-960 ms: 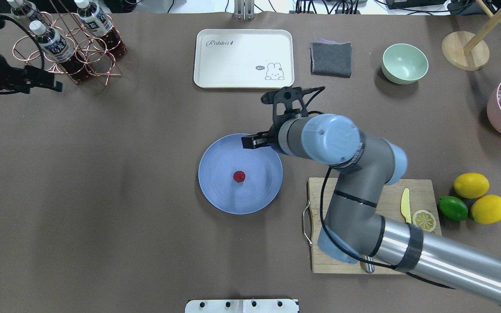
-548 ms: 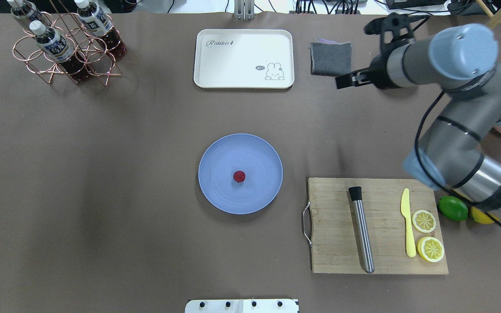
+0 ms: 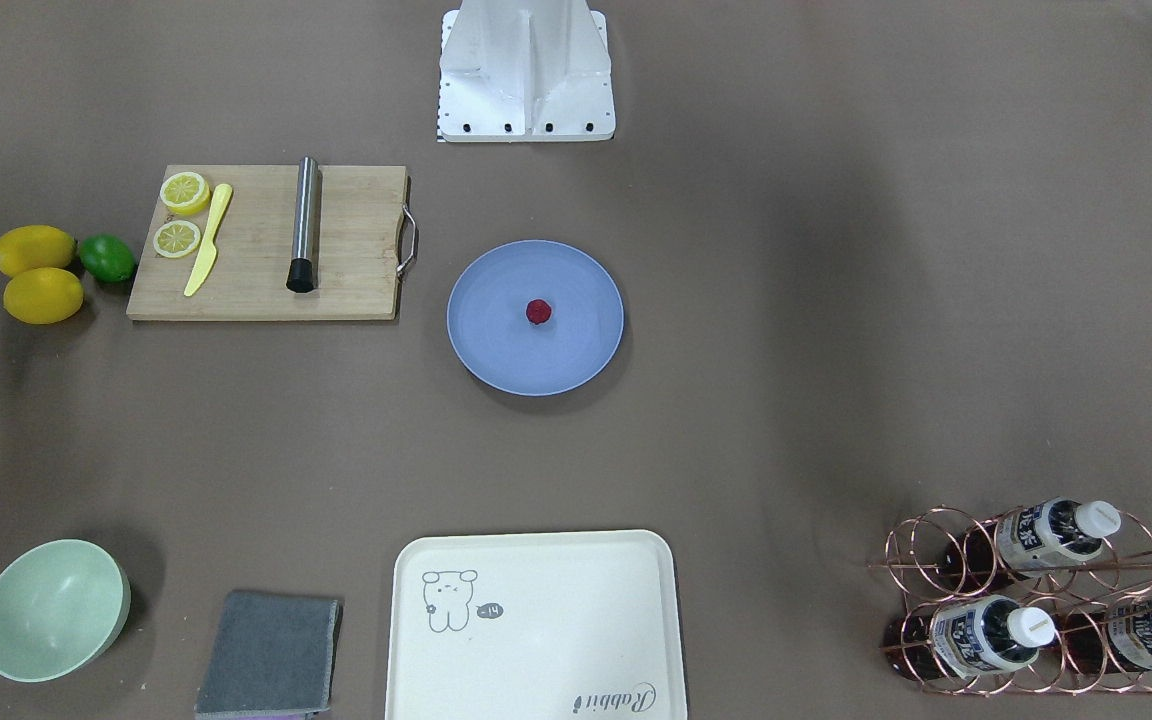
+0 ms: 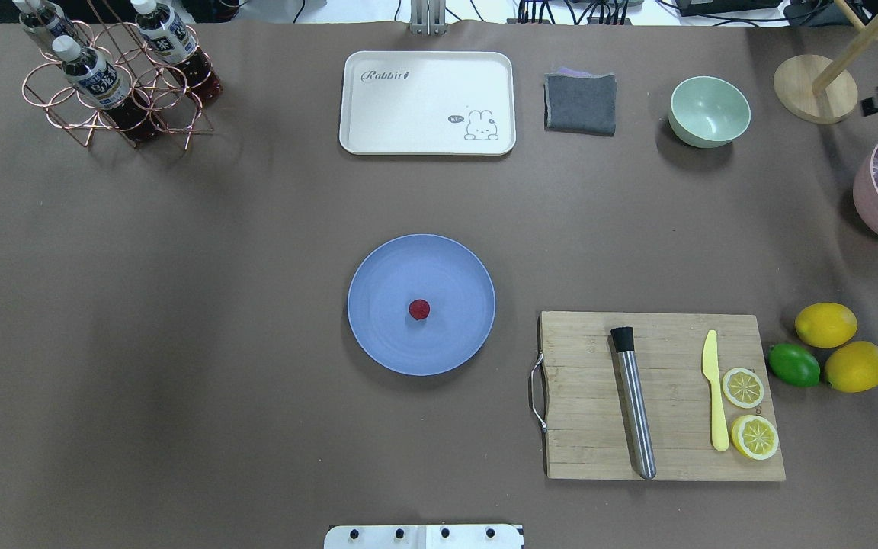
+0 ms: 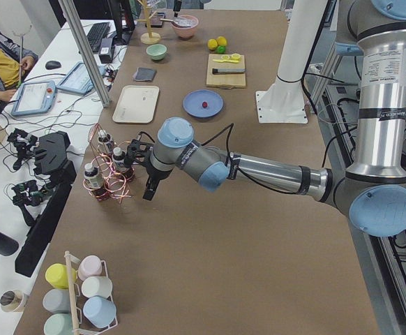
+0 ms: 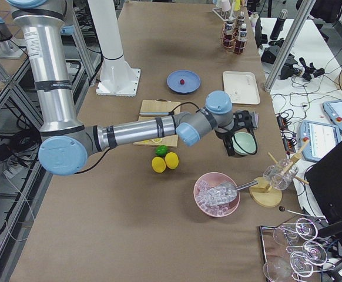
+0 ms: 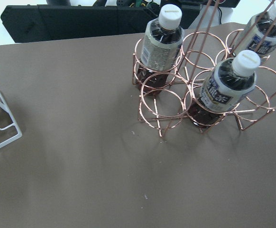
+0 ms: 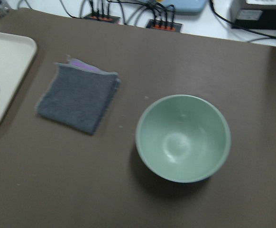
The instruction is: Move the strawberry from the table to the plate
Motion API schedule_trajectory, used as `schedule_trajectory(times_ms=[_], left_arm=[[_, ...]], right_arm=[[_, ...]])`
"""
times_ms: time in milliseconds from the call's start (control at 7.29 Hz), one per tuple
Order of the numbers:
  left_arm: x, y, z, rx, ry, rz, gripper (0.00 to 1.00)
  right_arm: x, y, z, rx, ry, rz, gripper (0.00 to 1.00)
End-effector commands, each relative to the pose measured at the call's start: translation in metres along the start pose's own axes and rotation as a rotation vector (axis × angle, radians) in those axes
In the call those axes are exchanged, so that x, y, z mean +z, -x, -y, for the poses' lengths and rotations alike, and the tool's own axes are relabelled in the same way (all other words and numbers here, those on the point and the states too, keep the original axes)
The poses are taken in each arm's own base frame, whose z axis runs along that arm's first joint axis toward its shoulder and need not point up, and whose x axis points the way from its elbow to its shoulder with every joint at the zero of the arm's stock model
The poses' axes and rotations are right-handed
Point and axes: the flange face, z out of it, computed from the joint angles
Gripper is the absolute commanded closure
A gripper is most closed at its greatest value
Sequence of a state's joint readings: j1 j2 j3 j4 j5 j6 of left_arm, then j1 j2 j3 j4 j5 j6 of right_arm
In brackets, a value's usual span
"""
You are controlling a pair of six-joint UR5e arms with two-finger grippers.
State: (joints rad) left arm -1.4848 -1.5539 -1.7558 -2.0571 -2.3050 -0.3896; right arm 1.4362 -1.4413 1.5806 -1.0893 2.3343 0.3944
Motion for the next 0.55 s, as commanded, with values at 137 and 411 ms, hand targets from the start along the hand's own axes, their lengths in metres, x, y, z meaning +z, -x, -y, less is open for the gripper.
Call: schedule_trajectory(times_ms=[137,411], left_arm=[[0.001,0.025,-0.007,-0.04,0.016,0.02,0.03],[0.002,0.04,-0.022,-0.07,0.033,0.023,0.03]], right_arm=[[-0.054,-0.17,-0.089,0.148,-0.009,-0.035,0.0],[-0.082,-0.209,-0.112,0.149,-0.052,-0.077,0.0]])
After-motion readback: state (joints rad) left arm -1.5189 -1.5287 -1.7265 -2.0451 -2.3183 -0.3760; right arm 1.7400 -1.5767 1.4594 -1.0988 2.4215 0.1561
